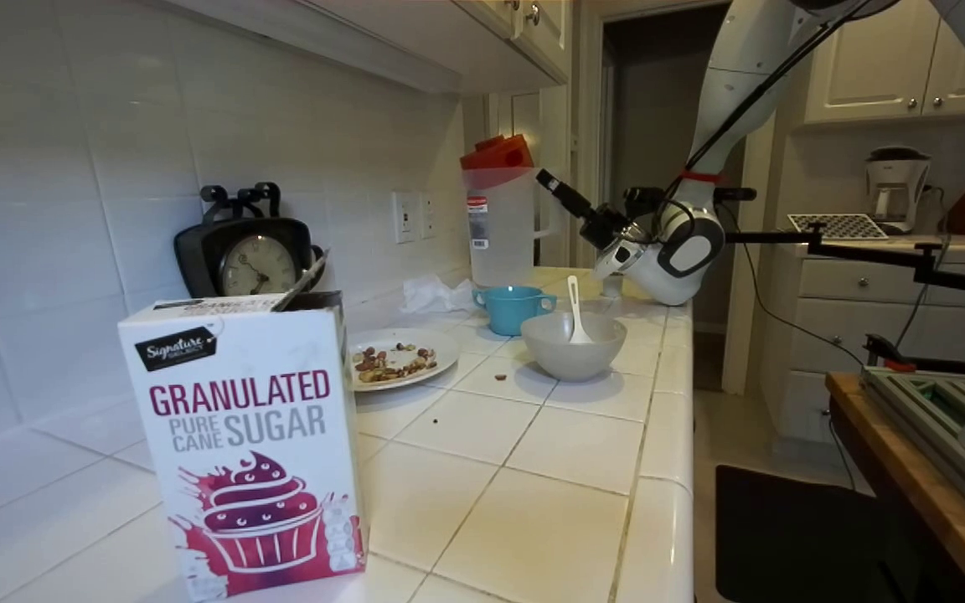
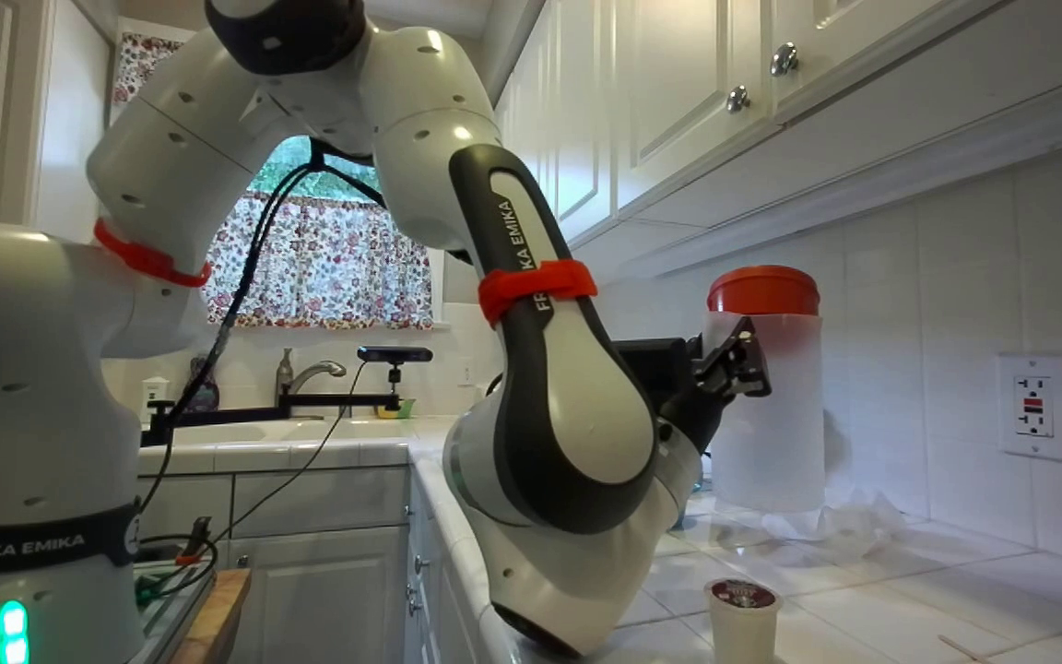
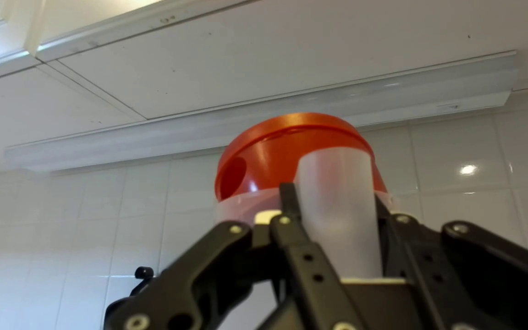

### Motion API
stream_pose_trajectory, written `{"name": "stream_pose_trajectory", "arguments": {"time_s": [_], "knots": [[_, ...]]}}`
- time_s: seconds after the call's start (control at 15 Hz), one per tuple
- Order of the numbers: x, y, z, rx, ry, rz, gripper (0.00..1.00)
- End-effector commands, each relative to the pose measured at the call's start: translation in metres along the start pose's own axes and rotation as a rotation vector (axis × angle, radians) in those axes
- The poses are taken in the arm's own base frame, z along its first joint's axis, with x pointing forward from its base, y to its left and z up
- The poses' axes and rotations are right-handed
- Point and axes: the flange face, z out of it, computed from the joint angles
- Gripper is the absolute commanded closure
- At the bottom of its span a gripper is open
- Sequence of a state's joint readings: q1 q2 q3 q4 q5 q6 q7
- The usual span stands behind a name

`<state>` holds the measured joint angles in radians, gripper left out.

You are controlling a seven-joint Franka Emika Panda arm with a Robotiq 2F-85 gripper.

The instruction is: Move the jug to the right.

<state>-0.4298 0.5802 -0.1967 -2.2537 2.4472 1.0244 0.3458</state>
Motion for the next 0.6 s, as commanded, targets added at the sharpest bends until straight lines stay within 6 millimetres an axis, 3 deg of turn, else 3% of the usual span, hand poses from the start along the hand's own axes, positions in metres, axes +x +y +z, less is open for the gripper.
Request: {"name": "stream_pose_trajectory", "arguments": {"time_s": [0.0,0.27,0.53], "knots": [[-0.01,-0.005,0.003,-0.006,-0.001,-0.041,0.91],[-0.023,-0.004,-0.002,0.012,0.016,-0.046,0.91],[-0.033,0.005,-0.02,0.054,0.058,-0.04,0.91]]}}
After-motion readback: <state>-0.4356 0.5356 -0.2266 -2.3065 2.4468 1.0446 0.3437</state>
